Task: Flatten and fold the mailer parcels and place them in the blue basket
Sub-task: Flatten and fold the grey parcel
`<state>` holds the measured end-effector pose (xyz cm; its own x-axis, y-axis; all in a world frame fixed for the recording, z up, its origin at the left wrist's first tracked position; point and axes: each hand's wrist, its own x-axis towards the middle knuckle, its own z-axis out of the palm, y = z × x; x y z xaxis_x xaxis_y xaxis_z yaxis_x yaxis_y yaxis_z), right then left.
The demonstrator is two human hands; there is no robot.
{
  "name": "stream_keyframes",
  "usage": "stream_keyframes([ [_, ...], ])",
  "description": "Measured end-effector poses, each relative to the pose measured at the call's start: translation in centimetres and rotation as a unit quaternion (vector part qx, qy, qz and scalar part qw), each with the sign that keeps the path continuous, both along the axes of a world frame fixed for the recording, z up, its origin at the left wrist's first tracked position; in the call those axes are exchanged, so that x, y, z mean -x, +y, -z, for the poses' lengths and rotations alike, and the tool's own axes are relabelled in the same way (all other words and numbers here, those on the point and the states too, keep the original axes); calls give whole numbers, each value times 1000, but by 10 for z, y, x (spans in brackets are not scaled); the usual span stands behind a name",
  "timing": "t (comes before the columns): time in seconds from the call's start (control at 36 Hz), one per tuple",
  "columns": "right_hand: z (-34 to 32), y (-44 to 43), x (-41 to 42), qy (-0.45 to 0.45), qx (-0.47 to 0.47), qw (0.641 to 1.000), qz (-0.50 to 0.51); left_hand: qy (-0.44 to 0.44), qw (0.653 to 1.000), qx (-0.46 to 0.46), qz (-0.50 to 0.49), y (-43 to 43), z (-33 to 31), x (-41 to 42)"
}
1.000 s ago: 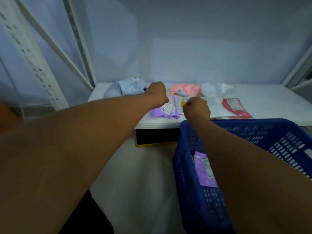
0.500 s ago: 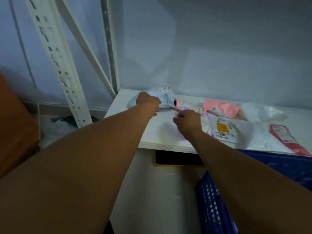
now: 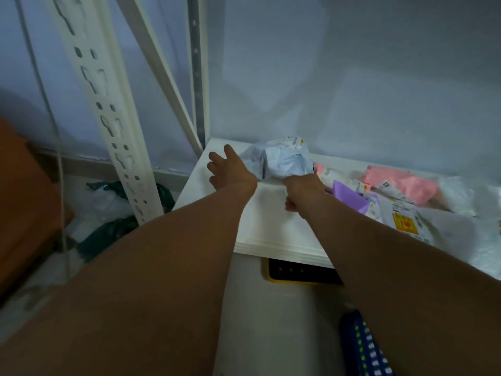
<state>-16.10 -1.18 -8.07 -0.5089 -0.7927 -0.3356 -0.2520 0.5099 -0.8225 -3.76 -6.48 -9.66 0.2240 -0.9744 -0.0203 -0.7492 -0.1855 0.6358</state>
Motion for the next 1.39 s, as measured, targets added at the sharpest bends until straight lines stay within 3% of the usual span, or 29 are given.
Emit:
stream_keyframes([
  [0.14, 4, -6, -2, -64, -45, 997, 19, -78, 993, 14, 88, -8, 15, -12],
  [0.31, 11, -4, -8, -63, -137, 985, -83, -152, 971, 48, 177, -18, 27, -22],
  [0.83, 17, -14, -10, -40, -176, 975, -130, -283, 929, 153, 182, -31, 48, -27],
  [1.39, 25, -9, -18, 12, -183, 966, -184, -278, 918, 162, 232, -20, 41, -28],
])
